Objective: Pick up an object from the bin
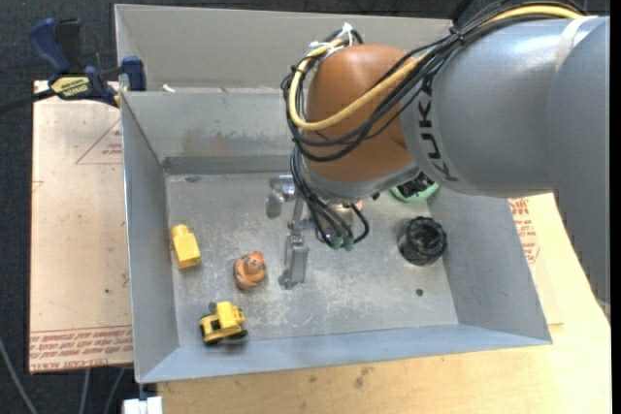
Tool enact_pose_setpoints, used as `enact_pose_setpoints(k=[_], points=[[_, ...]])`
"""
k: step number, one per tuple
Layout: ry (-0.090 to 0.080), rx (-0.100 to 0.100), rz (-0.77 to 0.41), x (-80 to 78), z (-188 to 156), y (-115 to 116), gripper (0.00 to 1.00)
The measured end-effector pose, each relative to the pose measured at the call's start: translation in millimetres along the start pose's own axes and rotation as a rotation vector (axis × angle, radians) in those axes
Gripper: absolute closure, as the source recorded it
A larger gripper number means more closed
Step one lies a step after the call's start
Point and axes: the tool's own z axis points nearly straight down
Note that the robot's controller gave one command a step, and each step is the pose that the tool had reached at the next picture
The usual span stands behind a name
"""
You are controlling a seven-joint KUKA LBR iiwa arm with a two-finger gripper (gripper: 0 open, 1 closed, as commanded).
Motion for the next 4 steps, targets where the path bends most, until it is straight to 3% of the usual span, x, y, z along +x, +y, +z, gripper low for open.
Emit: enact_pose_setpoints(k=[1,3,4], points=[[0.0,0.0,0.0,0.0,0,0,0.0],[-0.006,0.0,-0.127,-7.7,23,9,0.0],[0.001,0.0,-0.377,-26.2,23,8,0.0]])
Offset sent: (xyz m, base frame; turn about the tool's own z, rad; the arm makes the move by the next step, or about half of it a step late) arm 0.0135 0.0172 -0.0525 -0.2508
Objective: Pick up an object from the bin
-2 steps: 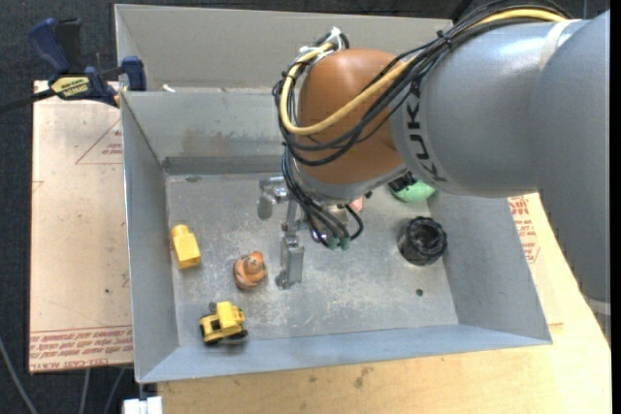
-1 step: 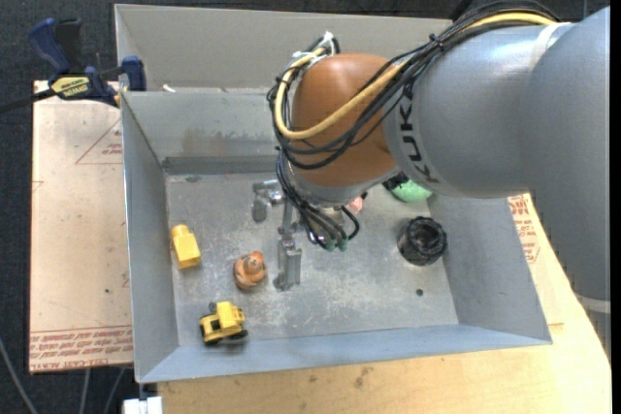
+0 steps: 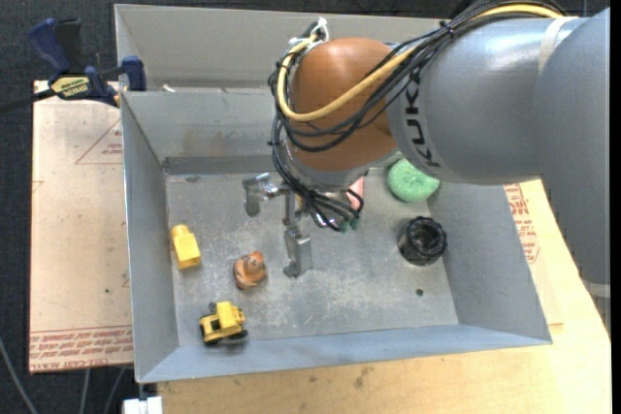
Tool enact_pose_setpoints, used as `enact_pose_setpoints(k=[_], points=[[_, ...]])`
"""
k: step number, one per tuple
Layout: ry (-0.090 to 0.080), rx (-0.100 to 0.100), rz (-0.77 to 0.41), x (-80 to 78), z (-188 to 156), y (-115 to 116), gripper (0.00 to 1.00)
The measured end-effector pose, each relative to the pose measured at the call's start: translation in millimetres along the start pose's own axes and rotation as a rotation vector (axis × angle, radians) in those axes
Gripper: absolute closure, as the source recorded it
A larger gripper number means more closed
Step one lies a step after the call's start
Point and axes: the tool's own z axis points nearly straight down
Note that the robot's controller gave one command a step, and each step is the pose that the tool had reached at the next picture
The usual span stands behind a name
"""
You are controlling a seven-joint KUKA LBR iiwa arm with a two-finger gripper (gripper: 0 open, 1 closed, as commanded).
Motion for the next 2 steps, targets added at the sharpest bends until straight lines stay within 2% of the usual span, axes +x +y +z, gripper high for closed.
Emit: enact_pose_setpoints(k=[1,2], points=[[-0.006,0.001,0.112,-0.3,28,4,0.0],[0.001,0.001,0.028,1.1,49,19,0.0]])
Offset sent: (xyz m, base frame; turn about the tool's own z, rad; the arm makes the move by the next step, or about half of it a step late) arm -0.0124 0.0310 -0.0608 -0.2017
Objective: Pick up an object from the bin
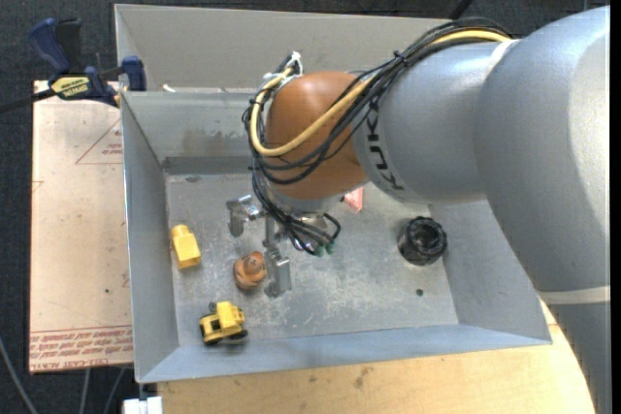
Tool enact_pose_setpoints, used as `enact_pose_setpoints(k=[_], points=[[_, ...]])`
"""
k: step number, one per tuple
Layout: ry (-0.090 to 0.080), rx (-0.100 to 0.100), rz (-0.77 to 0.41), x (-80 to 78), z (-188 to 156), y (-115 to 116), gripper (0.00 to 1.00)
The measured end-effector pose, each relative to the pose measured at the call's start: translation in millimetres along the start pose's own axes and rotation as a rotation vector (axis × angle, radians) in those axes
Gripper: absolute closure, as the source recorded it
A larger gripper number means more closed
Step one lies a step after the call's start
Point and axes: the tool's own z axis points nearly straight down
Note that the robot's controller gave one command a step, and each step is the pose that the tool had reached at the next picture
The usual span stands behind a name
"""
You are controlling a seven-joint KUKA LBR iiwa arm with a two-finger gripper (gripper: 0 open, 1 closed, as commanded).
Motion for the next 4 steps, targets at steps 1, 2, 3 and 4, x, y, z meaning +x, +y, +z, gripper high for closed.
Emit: enact_pose_setpoints(k=[1,2,3,4], points=[[0.002,-0.003,0.029,-13.8,37.3,-7.3,1.0],[0.002,-0.004,0.031,-13.7,37.4,-7.4,1.0],[0.001,-0.004,0.031,-13.7,37.4,-7.5,1.0],[0.001,-0.004,0.031,-13.7,37.5,-7.6,1.0]])
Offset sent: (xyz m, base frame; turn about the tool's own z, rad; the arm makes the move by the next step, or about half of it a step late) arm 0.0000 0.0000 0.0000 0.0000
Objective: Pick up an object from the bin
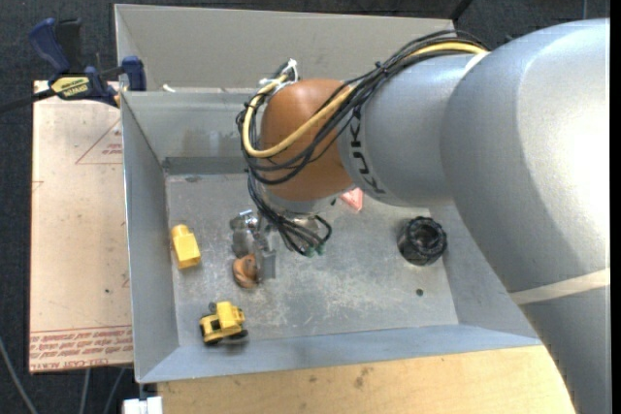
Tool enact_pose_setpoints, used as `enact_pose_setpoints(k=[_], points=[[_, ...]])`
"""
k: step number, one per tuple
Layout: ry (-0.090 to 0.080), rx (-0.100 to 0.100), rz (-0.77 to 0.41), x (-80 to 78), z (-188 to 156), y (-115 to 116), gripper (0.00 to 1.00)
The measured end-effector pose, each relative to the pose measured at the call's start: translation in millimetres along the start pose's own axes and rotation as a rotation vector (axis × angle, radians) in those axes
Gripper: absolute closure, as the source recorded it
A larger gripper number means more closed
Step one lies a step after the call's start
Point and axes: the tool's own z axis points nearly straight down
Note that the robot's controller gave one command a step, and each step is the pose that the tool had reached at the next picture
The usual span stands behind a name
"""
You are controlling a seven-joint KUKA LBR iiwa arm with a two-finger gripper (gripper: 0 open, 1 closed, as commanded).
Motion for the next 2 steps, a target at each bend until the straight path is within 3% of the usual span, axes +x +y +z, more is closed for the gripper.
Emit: enact_pose_setpoints(k=[1,2], points=[[0.0,0.0,0.0,0.0,0,0,1.0],[-0.01,0.005,-0.013,-1.3,-163,-23,1.0]])
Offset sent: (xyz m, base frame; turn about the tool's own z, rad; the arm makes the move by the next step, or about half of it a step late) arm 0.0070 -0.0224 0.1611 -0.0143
